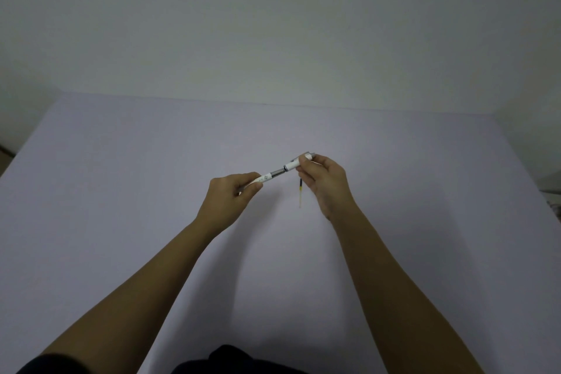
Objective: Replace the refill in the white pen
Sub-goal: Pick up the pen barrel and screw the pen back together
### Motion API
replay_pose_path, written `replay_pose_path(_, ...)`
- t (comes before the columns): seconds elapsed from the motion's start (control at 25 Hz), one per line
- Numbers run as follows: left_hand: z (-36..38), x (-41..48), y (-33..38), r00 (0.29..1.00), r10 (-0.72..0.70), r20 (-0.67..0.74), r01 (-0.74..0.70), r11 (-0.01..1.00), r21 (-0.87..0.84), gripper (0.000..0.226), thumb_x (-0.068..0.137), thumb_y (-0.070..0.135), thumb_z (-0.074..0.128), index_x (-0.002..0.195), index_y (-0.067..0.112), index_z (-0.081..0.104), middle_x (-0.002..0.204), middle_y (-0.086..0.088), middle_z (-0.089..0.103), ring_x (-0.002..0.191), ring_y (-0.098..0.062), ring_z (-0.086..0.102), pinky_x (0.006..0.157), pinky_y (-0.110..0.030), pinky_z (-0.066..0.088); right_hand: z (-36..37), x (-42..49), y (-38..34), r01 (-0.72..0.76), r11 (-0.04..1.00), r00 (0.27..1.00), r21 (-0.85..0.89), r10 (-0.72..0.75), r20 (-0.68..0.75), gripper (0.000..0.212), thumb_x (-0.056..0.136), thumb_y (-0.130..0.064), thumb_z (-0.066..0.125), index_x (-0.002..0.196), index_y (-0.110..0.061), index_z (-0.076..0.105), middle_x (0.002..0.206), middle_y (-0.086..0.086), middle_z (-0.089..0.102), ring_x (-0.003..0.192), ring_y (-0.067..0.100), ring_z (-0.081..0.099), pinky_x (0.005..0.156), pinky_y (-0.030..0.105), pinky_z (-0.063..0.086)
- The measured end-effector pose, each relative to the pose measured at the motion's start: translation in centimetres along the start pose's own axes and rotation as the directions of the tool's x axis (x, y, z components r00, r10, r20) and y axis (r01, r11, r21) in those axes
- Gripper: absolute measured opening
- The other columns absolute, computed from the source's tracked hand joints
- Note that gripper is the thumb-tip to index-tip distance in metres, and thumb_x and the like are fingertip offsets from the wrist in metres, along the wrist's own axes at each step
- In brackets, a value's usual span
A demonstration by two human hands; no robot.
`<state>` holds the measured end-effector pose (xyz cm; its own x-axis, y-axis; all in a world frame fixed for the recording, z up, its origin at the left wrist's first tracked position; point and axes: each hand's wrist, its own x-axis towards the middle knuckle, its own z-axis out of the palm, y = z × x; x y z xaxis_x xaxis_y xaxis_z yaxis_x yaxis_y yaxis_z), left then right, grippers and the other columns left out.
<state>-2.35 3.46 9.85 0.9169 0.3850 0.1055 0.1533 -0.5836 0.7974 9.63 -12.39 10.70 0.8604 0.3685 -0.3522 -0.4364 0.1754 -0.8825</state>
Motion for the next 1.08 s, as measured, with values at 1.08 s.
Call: replay_pose_path(1.08, 4.3, 2.6, -1.6, 0.969, -0.244, -0.046, 0.248, 0.954, 0.167, 0.034, 0.089, 0.022, 0.06, 0.062, 0.002, 0.061, 0.044, 0.002, 0.034, 0.042, -0.011, 0.028, 0.043, -0.023, 0.021, -1.8, 1.6, 6.5, 0.123, 0.467, 0.981, -0.876, -0.191, 0.036, 0.041, 0.101, -0.024, 0.029, 0.136, -0.004, 0.04, 0.146, 0.012, 0.04, 0.137, 0.022, 0.034, 0.113, 0.032, 0.023)
